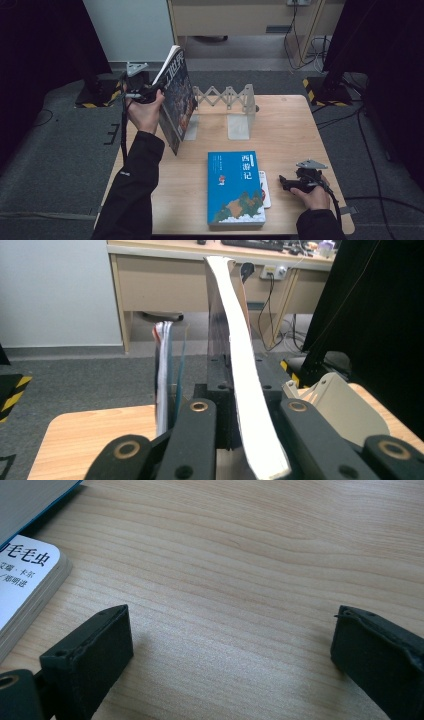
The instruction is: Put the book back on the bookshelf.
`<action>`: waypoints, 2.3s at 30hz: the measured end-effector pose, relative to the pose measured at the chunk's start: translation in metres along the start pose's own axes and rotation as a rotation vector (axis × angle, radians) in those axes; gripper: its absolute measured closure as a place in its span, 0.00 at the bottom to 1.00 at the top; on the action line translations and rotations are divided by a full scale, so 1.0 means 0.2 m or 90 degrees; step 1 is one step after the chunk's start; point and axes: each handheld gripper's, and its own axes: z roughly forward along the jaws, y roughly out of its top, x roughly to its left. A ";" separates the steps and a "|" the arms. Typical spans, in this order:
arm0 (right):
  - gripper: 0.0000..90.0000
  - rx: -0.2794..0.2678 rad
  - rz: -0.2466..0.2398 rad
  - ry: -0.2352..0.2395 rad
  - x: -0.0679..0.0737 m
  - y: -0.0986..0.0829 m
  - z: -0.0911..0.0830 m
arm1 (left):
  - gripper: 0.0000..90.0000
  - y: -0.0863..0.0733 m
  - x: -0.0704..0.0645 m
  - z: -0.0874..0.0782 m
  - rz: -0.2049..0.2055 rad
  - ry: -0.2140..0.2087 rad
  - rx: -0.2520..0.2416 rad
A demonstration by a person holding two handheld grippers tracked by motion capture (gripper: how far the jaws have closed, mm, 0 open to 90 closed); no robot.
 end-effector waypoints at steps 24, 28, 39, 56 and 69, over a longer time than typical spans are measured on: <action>0.04 -0.001 0.001 -0.001 0.00 0.00 0.00 | 0.91 -0.14 -0.07 0.17 0.033 0.048 0.018; 0.04 0.000 0.000 0.000 0.00 0.00 0.00 | 0.91 -0.16 -0.06 0.18 0.031 0.059 0.022; 0.04 -0.001 0.000 -0.001 0.00 0.00 0.00 | 0.91 -0.21 -0.07 0.21 0.048 0.094 0.016; 0.04 -0.001 0.000 -0.001 0.00 0.00 0.00 | 0.91 -0.29 -0.07 0.29 0.033 0.104 0.013; 0.04 -0.001 0.001 0.000 0.00 0.00 0.00 | 0.90 -0.33 -0.06 0.29 0.045 0.115 0.003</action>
